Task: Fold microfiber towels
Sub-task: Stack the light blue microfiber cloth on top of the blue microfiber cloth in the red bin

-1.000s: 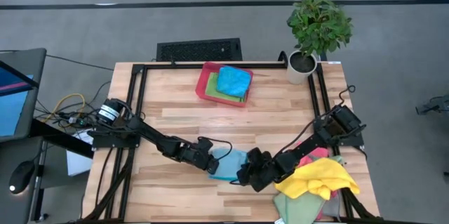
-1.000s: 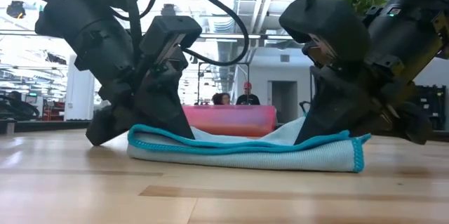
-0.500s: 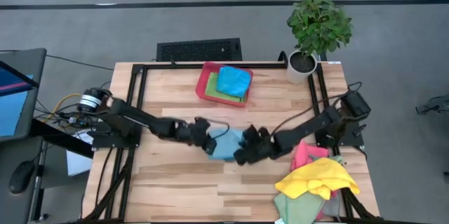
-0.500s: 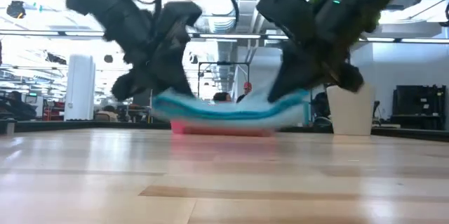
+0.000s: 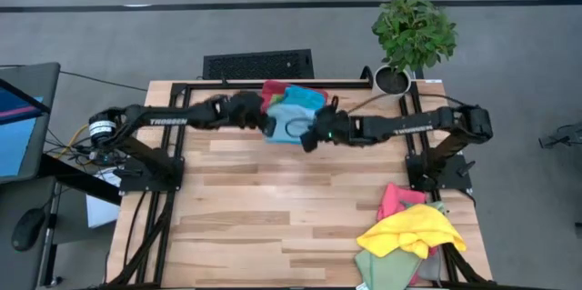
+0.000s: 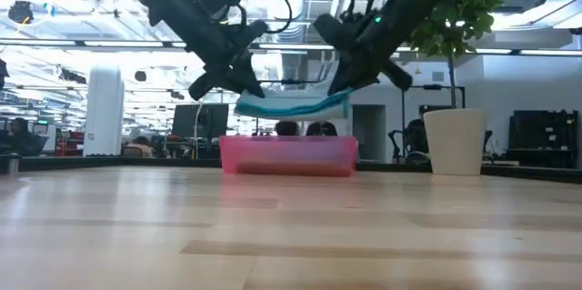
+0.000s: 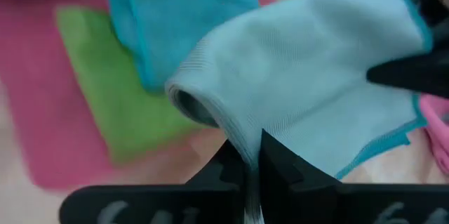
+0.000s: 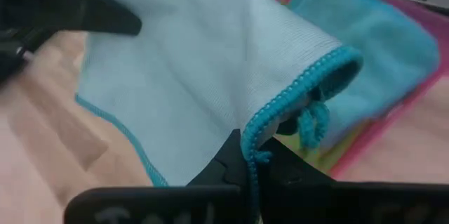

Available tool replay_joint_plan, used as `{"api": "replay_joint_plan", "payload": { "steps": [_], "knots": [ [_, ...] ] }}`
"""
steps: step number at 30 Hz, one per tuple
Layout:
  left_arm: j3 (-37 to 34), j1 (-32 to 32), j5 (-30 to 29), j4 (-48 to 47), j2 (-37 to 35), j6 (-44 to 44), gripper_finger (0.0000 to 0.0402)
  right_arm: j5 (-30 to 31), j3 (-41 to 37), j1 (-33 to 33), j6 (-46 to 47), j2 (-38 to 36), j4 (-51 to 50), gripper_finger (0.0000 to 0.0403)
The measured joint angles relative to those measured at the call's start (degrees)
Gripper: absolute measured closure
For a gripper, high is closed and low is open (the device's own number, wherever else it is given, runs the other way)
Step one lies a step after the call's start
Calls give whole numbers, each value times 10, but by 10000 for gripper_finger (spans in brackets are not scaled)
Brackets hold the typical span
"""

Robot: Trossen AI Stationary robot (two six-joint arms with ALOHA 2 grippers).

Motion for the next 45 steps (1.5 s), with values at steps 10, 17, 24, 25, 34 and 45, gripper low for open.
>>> {"api": "replay_joint_plan", "payload": {
  "steps": [10,17,24,25,34,45],
  "knots": [
    [108,90,38,-20,110,83,399,-66,-1,-121,-58,36,39,373],
    [207,118,45,-82,218,123,395,-92,2,-163,-83,59,56,373],
    [240,121,46,-106,240,144,392,-125,0,-184,-85,99,55,356],
    [241,119,33,-110,240,146,390,-124,1,-183,-85,109,63,351],
    [240,123,-1,-124,240,190,313,-118,0,-183,-120,120,76,284],
    [268,123,-17,-178,239,204,179,-57,1,-183,-149,29,37,169]
  ]
}}
